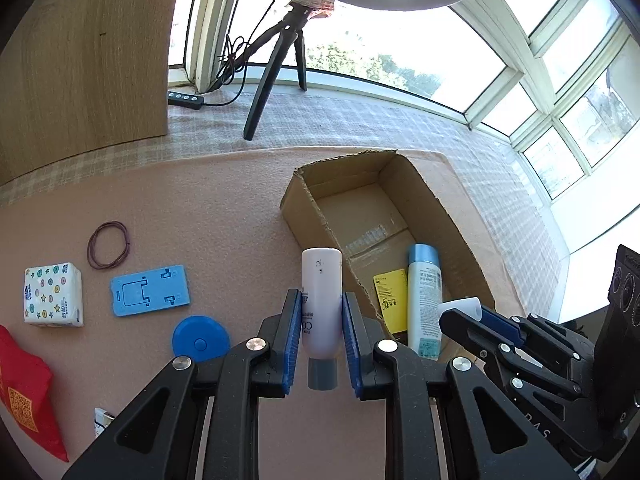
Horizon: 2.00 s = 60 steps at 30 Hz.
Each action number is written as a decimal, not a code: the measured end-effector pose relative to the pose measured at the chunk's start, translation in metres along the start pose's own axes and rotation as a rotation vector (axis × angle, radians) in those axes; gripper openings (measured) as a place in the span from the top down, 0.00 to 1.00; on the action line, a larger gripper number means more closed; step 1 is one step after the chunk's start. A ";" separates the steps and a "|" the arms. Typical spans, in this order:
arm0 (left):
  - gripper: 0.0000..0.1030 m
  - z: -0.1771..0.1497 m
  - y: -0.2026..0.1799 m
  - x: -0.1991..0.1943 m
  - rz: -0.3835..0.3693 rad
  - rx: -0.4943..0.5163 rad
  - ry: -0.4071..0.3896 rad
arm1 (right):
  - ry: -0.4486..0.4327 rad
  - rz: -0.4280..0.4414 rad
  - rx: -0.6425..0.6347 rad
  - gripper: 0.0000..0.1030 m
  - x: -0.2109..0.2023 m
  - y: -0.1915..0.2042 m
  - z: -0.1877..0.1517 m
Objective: Organize objects
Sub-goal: 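Carry the pink tube and white cap toward the box with both grippers, then open both grippers to drop the tube and cap into the box, then move both grippers toward the blue round tape measure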
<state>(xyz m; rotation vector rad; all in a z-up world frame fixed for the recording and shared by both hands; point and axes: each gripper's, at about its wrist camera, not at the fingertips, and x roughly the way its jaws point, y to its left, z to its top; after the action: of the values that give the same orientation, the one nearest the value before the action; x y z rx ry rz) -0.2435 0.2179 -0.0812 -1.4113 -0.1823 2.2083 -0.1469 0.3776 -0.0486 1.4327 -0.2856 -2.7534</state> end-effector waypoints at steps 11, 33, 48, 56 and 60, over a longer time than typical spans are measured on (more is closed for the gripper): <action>0.79 0.014 -0.059 0.043 -0.032 0.028 0.025 | 0.009 -0.073 0.060 0.85 0.001 -0.058 0.002; 0.42 0.007 -0.055 0.024 0.015 0.074 -0.003 | 0.027 -0.110 0.074 0.35 0.000 -0.068 -0.004; 0.42 -0.056 0.041 -0.042 0.056 -0.040 -0.043 | 0.010 0.009 0.031 0.35 -0.008 0.000 -0.012; 0.42 -0.105 0.106 -0.081 0.112 -0.123 -0.058 | 0.039 0.082 -0.012 0.35 -0.001 0.045 -0.021; 0.43 -0.119 0.125 -0.089 0.119 -0.142 -0.066 | 0.061 0.126 -0.025 0.35 0.006 0.065 -0.022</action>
<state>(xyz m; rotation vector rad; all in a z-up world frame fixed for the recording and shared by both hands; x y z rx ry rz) -0.1521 0.0487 -0.1092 -1.4588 -0.2906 2.3825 -0.1368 0.3097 -0.0542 1.4370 -0.3260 -2.5999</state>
